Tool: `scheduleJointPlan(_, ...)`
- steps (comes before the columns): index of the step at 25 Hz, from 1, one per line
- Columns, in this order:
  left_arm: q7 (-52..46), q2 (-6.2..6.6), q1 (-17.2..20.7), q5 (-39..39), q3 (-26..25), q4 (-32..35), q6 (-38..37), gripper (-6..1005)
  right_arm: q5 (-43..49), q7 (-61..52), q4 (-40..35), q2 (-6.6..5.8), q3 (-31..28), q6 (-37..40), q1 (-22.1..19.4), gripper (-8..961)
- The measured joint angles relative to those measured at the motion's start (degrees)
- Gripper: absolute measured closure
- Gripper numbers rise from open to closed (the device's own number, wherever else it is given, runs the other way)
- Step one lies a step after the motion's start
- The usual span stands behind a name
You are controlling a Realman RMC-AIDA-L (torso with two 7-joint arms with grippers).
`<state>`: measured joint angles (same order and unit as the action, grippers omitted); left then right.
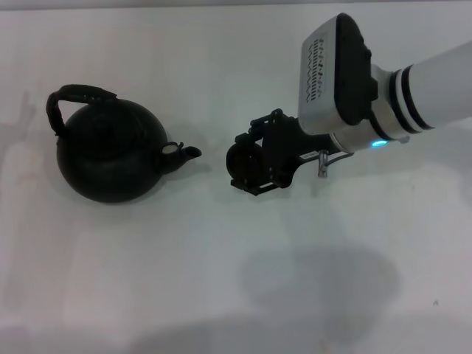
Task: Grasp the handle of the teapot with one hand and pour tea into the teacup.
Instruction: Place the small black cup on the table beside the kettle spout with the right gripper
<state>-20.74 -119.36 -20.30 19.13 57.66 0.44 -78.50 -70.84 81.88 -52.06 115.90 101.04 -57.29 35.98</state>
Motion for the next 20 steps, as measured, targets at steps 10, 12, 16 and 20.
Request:
scheduleJointPlan(10, 0.0, 0.07, -0.19, 0.04, 0.0, 0.0, 0.01, 112, 1.83, -0.66, 2.01, -0.38, 0.94, -0.17, 1.32, 207)
scheduleJointPlan(12, 0.0, 0.09, -0.26, 0.04, 0.0, 0.0, 0.02, 112, 3.84, -2.07, 1.94, -0.39, 0.94, -0.45, 1.32, 206)
scheduleJointPlan(16, 0.0, 0.08, -0.51, 0.03, 0.0, 0.0, 0.16, 111, 7.13, -4.32, 1.6, -0.27, 0.95, -0.59, 1.35, 204)
scheduleJointPlan(20, 0.0, 0.05, -0.53, 0.03, 0.0, 0.0, 0.15, 111, 7.04, -4.18, 1.52, -0.21, 0.85, -0.57, 1.38, 203)
